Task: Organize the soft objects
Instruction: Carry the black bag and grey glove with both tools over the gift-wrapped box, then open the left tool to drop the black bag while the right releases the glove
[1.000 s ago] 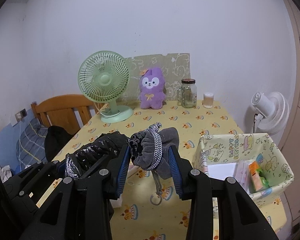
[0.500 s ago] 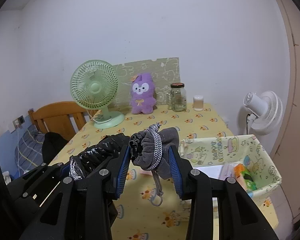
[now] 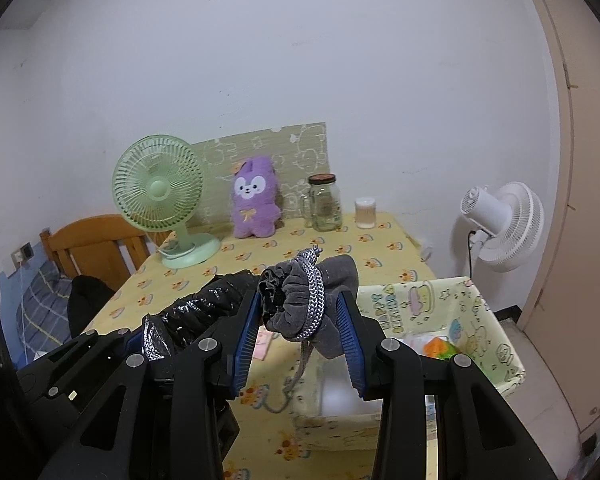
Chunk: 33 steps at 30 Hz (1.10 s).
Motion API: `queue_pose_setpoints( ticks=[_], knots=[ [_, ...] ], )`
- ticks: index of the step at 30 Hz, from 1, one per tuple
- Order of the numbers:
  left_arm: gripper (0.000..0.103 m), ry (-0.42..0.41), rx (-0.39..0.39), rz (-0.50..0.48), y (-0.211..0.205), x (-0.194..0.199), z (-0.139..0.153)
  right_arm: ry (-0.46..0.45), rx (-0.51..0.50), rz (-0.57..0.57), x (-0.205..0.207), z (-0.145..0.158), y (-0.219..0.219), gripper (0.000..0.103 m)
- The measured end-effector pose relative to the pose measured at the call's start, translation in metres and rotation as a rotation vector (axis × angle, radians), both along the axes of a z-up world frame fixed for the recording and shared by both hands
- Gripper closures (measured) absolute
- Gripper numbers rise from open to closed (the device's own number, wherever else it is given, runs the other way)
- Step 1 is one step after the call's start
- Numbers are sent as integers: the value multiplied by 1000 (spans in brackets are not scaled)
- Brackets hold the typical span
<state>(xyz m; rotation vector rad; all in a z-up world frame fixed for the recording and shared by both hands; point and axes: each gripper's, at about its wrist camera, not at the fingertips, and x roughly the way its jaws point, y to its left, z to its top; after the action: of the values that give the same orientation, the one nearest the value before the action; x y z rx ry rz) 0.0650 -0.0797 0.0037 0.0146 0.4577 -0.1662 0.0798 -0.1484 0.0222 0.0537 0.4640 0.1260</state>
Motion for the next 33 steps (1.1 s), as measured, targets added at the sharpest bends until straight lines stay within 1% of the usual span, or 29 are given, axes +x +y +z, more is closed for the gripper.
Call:
queue_pose_setpoints(
  ticks=[14,29,33],
  knots=[
    [68,7,13,-59,-38,19,-3,-2,9,-66,9,-3,-40,60],
    [68,56,34,-105,-67,46,-18,40,18,-120,30,-19,-74,60],
    [68,78,56,-107,-74,54,-23,57,20,-131,37,-24,-81,60]
  ],
)
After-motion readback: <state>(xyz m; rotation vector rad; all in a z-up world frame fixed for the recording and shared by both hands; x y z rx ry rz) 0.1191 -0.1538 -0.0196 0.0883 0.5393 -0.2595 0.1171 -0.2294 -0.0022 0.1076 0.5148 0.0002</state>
